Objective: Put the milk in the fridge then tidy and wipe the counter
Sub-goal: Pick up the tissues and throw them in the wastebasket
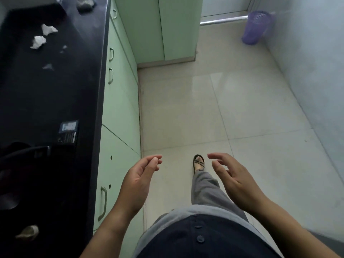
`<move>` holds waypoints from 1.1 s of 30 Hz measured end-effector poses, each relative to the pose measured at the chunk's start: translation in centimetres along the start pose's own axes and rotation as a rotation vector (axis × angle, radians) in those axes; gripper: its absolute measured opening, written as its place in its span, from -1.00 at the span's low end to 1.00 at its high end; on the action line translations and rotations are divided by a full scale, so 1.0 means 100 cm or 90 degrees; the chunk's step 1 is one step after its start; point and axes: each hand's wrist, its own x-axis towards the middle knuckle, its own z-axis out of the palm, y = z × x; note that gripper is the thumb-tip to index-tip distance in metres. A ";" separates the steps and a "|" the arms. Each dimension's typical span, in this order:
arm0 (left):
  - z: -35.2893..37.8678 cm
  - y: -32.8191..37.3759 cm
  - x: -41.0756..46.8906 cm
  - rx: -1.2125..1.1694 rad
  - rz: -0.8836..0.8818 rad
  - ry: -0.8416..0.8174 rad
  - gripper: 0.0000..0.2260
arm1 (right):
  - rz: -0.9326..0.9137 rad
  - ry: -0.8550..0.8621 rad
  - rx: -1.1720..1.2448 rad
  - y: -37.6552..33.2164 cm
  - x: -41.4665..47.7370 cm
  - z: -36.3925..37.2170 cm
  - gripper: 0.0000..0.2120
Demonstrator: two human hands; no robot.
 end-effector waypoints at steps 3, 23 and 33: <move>0.004 0.024 0.061 0.007 0.003 0.012 -0.53 | -0.018 -0.019 -0.019 -0.009 0.075 -0.018 -0.54; -0.121 0.115 0.376 -0.145 -0.047 0.280 -0.71 | -0.234 -0.309 -0.150 -0.147 0.515 0.023 -0.57; -0.277 0.146 0.508 -0.182 -0.046 0.413 -0.72 | -0.334 -0.396 -0.150 -0.293 0.703 0.127 -0.57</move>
